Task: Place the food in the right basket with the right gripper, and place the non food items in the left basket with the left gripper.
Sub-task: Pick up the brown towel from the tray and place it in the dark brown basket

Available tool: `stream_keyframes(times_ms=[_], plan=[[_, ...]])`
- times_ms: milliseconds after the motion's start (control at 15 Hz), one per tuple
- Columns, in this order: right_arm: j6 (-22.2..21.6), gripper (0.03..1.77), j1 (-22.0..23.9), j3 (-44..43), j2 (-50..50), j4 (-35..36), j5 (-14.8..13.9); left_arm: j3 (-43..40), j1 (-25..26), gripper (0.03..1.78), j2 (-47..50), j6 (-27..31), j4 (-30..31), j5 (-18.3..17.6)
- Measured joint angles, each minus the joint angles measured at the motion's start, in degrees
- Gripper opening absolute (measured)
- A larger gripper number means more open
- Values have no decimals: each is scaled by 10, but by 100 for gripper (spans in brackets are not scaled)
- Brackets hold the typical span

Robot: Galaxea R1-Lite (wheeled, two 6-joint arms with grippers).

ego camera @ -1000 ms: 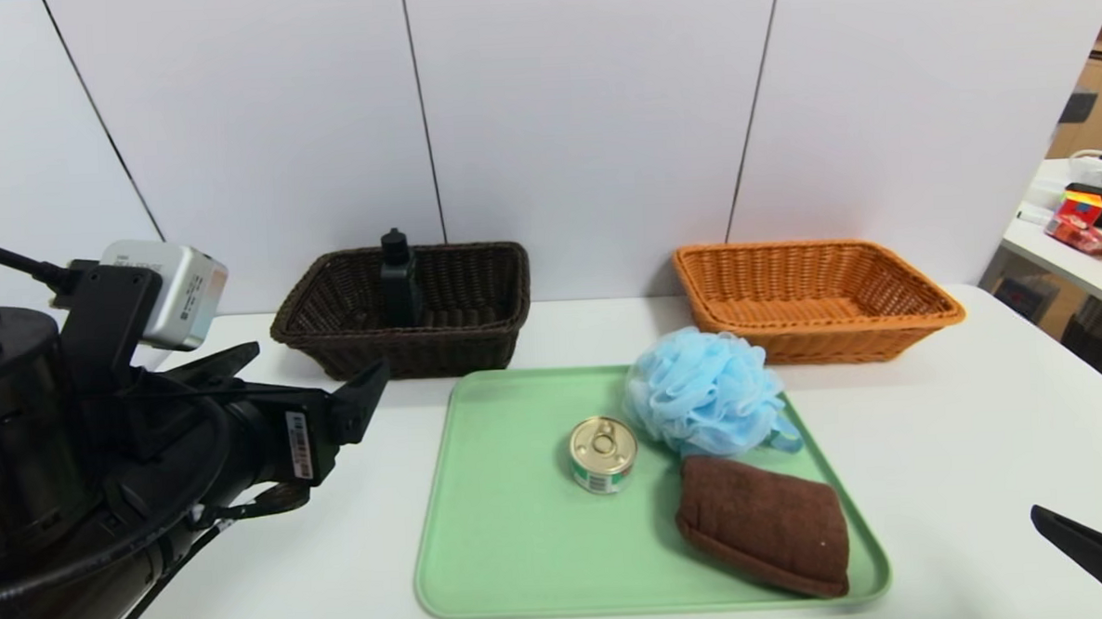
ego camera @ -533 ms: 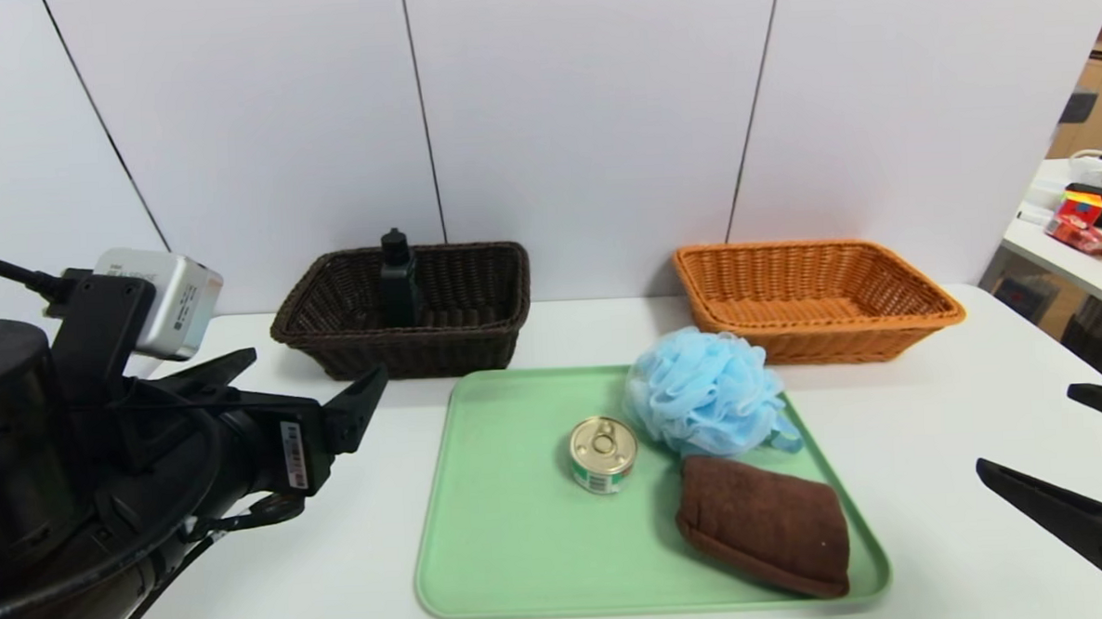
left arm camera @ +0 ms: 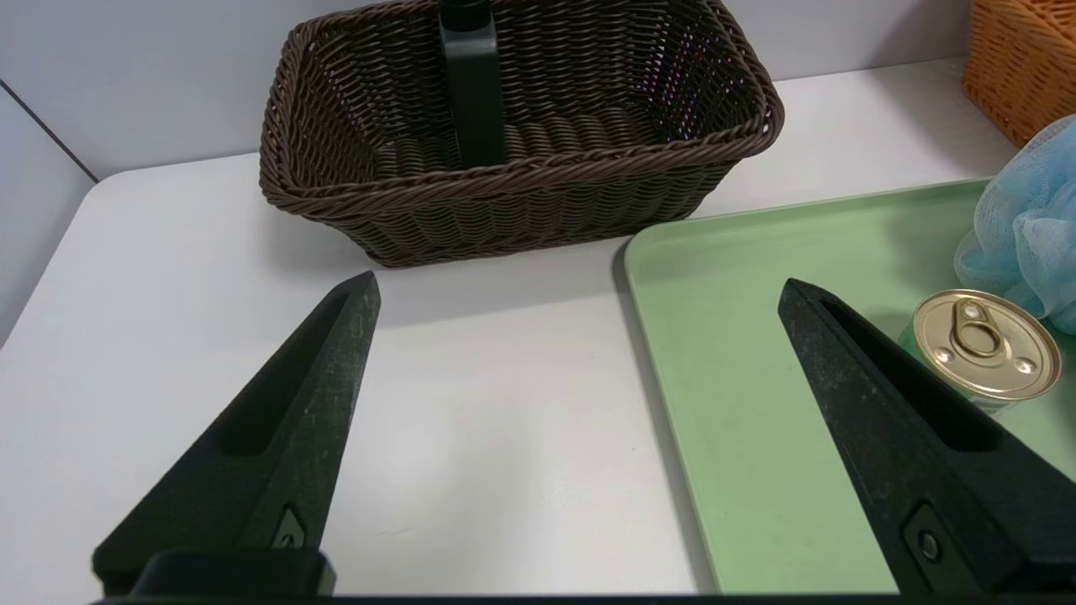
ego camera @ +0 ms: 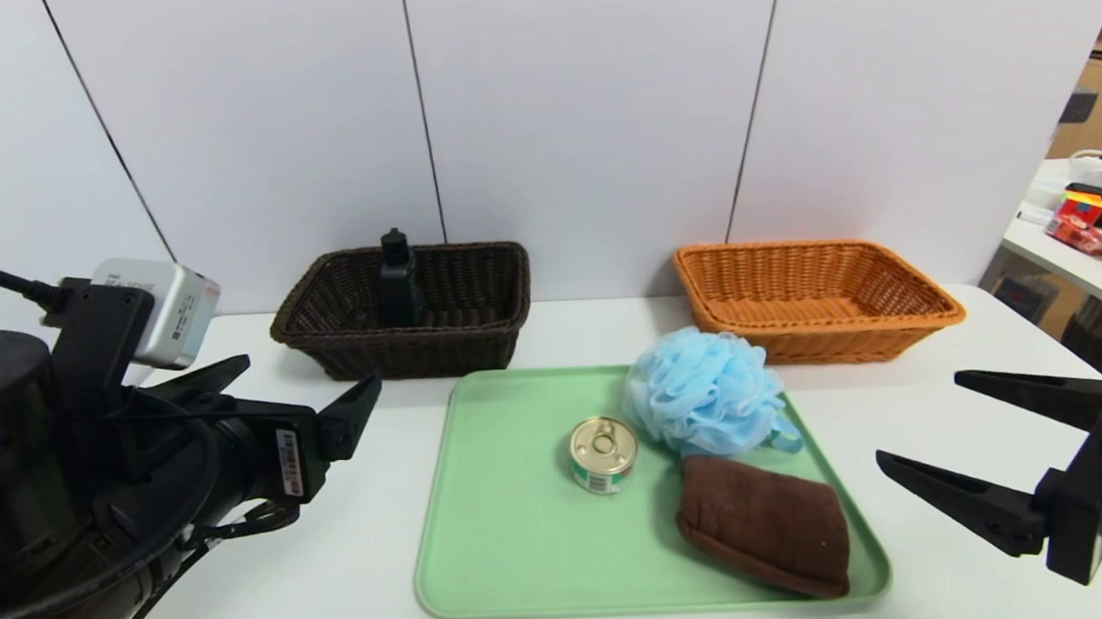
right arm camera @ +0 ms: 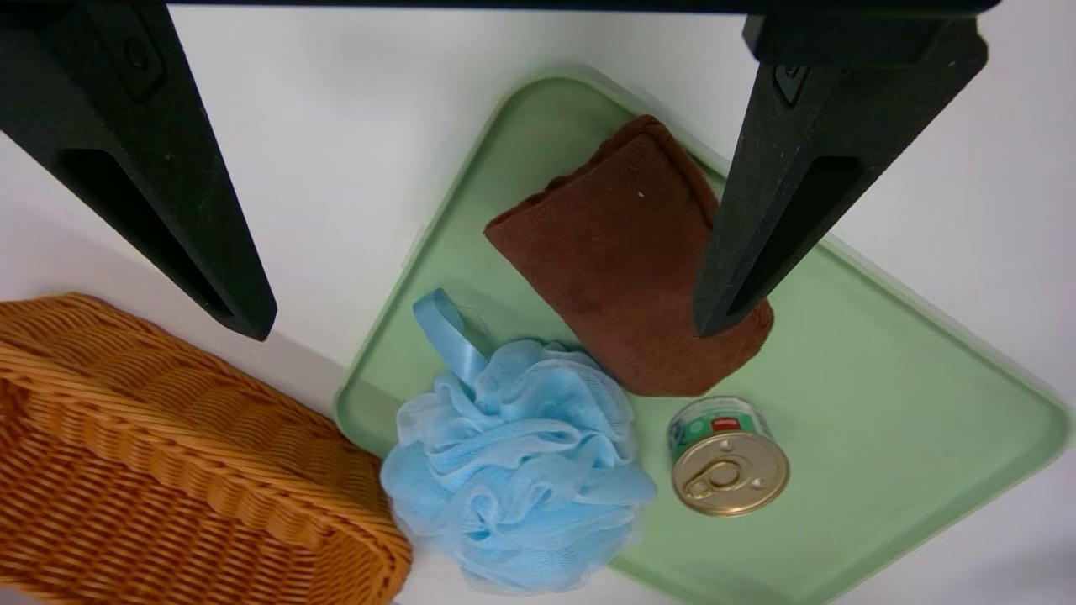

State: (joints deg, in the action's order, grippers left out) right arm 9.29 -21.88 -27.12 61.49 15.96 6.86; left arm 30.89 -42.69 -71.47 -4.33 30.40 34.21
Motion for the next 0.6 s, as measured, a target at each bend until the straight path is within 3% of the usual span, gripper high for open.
stream_keyframes(times_ms=[400,600], plan=[[-2,171,-64,-50,82,-4,-5,2,0,169,-4,4,-3,-1],[0,171,-90,-70,117,-13,-43,3,0,169,-9,4,-2,-1]])
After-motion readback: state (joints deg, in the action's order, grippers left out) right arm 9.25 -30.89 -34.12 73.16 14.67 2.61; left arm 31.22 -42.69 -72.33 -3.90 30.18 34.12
